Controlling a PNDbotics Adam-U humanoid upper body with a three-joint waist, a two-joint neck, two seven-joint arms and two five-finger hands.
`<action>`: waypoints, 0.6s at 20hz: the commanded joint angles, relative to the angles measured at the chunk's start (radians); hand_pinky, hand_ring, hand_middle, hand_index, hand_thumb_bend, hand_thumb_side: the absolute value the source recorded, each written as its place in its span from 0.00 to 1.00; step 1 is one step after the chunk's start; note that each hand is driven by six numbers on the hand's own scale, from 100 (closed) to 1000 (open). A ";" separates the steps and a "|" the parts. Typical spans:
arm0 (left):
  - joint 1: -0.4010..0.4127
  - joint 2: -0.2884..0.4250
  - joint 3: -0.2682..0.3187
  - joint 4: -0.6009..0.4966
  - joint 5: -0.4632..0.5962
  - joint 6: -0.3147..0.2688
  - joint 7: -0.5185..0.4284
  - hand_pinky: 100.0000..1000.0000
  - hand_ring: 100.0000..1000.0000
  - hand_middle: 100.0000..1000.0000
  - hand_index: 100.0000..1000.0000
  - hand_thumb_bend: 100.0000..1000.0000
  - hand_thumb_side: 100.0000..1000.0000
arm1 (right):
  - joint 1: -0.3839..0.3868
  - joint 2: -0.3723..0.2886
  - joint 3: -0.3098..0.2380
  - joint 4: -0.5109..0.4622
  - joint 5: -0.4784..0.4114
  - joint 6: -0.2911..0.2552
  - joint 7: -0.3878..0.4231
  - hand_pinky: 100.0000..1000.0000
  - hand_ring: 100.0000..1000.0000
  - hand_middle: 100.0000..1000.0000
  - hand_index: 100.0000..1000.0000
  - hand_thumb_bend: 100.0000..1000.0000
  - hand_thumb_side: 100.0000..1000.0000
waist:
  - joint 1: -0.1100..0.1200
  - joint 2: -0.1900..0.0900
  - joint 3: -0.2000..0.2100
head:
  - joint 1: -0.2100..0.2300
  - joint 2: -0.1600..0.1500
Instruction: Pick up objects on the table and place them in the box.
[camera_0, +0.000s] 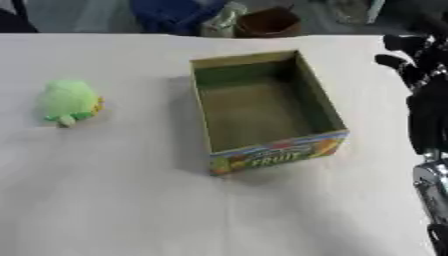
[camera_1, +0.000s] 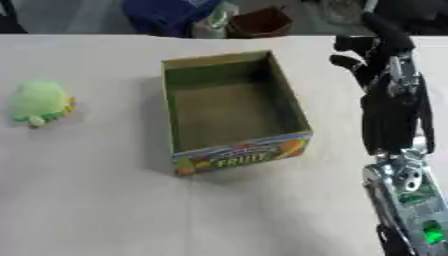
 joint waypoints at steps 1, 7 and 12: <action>-0.049 0.009 -0.005 0.019 -0.031 -0.009 -0.019 0.59 0.70 0.78 0.95 0.49 0.98 | -0.009 -0.016 0.000 -0.020 -0.002 0.000 0.007 0.71 0.80 0.56 0.89 0.00 1.00 | 0.003 -0.018 -0.002 | 0.007 -0.011; -0.136 -0.052 -0.016 0.070 -0.070 -0.025 -0.053 0.59 0.71 0.79 0.96 0.50 0.99 | -0.010 -0.013 0.003 -0.020 -0.003 0.001 0.011 0.71 0.80 0.56 0.90 0.00 1.00 | 0.003 -0.017 -0.010 | 0.016 -0.017; -0.197 -0.111 -0.012 0.106 -0.084 -0.031 -0.091 0.60 0.71 0.79 0.96 0.49 0.99 | -0.013 -0.007 0.005 -0.020 -0.006 0.002 0.014 0.71 0.80 0.56 0.90 0.00 1.00 | 0.002 -0.014 -0.019 | 0.029 -0.018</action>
